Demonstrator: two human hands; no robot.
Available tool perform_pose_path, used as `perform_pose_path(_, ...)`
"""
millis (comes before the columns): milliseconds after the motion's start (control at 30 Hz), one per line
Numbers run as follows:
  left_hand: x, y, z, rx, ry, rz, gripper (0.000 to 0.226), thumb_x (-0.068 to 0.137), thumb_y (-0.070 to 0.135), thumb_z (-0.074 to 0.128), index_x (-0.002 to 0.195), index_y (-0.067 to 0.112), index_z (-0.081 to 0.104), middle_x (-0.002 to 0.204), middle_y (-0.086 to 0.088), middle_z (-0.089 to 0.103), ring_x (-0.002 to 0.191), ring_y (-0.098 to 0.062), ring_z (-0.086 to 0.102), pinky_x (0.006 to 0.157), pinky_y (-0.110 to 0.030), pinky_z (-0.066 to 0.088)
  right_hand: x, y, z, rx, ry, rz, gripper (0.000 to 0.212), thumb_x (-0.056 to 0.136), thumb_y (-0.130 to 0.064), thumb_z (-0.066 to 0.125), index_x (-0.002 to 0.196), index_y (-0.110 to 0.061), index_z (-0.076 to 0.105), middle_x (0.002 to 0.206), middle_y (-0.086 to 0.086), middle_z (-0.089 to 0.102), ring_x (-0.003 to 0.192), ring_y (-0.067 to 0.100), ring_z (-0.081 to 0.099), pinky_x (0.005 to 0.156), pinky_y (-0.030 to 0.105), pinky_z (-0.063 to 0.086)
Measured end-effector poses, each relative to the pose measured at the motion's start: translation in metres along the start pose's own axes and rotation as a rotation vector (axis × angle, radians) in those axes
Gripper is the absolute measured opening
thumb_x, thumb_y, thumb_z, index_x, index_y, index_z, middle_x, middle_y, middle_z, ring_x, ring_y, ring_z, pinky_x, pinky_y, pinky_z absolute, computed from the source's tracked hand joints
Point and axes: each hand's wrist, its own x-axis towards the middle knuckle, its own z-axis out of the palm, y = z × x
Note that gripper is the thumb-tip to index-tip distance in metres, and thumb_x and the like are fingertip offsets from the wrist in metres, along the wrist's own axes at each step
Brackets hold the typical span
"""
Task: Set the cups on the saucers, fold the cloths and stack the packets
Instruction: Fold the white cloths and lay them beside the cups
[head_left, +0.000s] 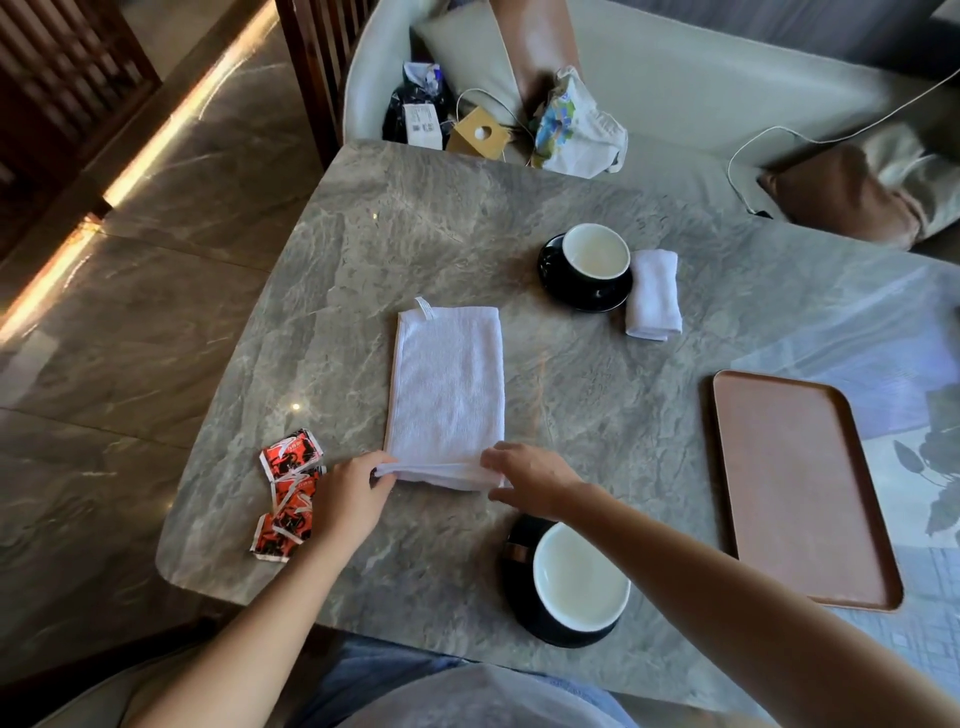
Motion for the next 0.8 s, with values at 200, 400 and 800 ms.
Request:
perform_pose_path(200,0.005,0.006,-0.016,-0.236,0.026,-0.004,0.016,0.084,0.025,0.064,0.071,0.015,0.066,0.059,-0.005,0.062,0.056,-0.026,0.055,0.055,-0.034,0.036,0.002,0.006,-0.022,0.315,0.267,0.061,0.021,0.093,-0.027,0.056,0.097,-0.008,0.062,0.096,0.005,0.063,0.084,0.023,0.059,0.067,0.032,0.041)
perform_pose_path(400,0.006,0.023,-0.034,-0.401,-0.075,0.084,0.017,0.082,0.017,0.067,0.099,0.018,0.069,0.097,0.007,0.071,0.093,-0.010,0.062,0.087,-0.028,0.045,-0.003,0.005,-0.040,0.589,0.435,0.111,0.017,0.095,-0.019,0.048,0.081,-0.011,0.054,0.064,-0.005,0.053,0.059,0.014,0.048,0.059,0.031,0.037)
perform_pose_path(800,0.005,0.027,-0.046,-0.597,-0.075,0.036,0.005,0.083,0.016,0.067,0.082,0.020,0.069,0.083,0.006,0.073,0.079,-0.004,0.064,0.078,-0.021,0.048,-0.011,0.006,-0.034,0.823,0.394,0.113,0.020,0.096,-0.016,0.048,0.085,-0.004,0.058,0.079,0.008,0.059,0.077,0.025,0.056,0.082,0.057,0.051)
